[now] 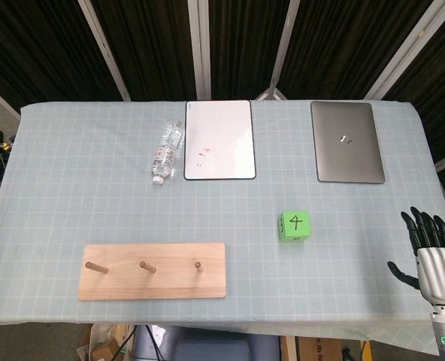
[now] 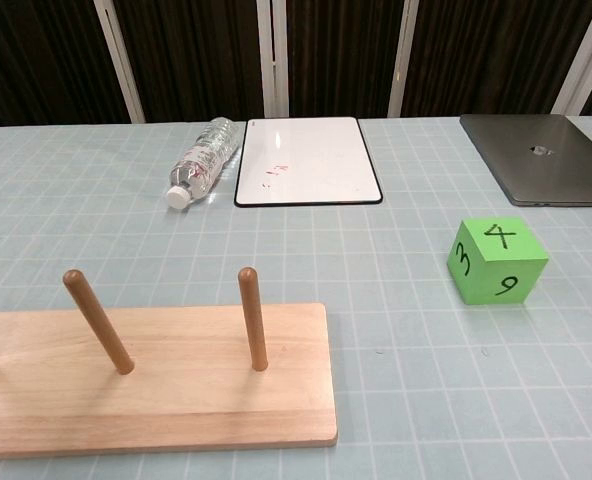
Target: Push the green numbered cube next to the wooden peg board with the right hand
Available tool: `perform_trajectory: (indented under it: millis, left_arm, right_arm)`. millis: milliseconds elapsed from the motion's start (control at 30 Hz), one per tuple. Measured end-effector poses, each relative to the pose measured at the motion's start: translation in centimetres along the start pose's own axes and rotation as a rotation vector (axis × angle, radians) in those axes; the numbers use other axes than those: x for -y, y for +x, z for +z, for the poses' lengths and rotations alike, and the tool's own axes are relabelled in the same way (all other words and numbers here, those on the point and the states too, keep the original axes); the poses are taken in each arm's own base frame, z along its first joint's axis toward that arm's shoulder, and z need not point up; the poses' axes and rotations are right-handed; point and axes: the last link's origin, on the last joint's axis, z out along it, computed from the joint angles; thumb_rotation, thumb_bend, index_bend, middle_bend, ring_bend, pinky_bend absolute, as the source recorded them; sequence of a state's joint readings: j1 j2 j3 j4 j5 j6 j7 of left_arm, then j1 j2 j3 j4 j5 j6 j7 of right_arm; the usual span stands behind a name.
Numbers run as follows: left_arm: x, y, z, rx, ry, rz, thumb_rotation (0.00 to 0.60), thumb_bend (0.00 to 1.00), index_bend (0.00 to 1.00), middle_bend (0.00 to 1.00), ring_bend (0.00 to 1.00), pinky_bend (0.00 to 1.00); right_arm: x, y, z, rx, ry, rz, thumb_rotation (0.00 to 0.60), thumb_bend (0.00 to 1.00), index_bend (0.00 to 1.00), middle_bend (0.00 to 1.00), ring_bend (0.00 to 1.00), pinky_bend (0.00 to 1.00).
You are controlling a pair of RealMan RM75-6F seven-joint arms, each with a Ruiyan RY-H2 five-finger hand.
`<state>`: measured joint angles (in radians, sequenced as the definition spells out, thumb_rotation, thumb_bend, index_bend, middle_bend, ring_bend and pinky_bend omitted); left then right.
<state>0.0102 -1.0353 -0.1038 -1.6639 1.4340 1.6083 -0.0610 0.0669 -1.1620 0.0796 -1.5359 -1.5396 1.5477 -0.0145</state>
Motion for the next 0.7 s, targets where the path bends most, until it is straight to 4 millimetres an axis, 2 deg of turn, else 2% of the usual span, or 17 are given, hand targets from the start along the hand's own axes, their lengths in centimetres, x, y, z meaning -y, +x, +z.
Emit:
perform_trajectory:
  millis: [533, 700]
  left_arm:
    - [-0.41, -0.53, 0.24, 0.014, -0.017, 0.011, 0.6, 0.31, 0.1, 0.0, 0.0, 0.0]
    - [-0.52, -0.13, -0.03, -0.008, -0.025, 0.001, 0.6, 0.31, 0.1, 0.0, 0.0, 0.0]
  right_arm:
    - [0.1, -0.19, -0.31, 0.055, -0.005, 0.004, 0.6, 0.2, 0.0, 0.02, 0.02, 0.0]
    - [0.25, -0.37, -0.39, 0.08, 0.01, 0.006, 0.6, 0.2, 0.0, 0.02, 0.02, 0.0]
